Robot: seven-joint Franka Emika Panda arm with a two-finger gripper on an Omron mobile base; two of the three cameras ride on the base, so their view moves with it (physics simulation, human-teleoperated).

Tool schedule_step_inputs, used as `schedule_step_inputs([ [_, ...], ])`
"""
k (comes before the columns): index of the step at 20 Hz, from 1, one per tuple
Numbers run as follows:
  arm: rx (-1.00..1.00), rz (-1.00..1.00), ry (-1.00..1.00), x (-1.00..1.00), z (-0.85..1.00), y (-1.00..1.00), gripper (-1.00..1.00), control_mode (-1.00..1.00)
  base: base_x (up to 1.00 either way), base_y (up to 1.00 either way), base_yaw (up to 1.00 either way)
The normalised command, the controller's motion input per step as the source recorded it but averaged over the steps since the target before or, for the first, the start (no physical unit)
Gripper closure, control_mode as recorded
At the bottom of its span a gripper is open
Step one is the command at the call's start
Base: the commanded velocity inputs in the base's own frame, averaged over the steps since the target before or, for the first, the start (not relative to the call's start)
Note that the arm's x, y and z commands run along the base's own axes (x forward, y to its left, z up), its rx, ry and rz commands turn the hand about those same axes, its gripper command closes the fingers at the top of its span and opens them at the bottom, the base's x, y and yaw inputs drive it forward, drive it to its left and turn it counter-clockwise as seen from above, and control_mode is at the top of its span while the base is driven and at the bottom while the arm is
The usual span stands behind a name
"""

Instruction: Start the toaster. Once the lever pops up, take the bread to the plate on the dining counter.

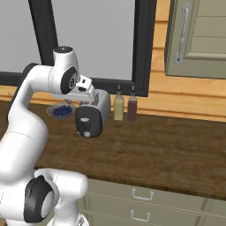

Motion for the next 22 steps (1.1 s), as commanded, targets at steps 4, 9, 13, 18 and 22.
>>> schedule_step_inputs([
  [4, 0.0, 0.0, 0.02, 0.0, -0.03, 0.0, -1.0, -1.0, 0.0, 0.0, 0.0],
  [9, -0.04, 0.0, 0.02, -0.01, -0.25, 0.47, -1.0, -1.0, 0.0, 0.0, 0.0],
  [13, 0.0, 0.0, 0.02, 0.24, -0.36, 0.36, -1.0, -1.0, 0.0, 0.0, 0.0],
  [18, 0.0, 0.0, 0.0, 0.31, -0.42, 0.06, -1.0, -1.0, 0.0, 0.0, 0.0],
  [22, 0.0, 0.0, 0.0, 0.23, -0.33, 0.0, -1.0, -1.0, 0.0, 0.0, 0.0],
])
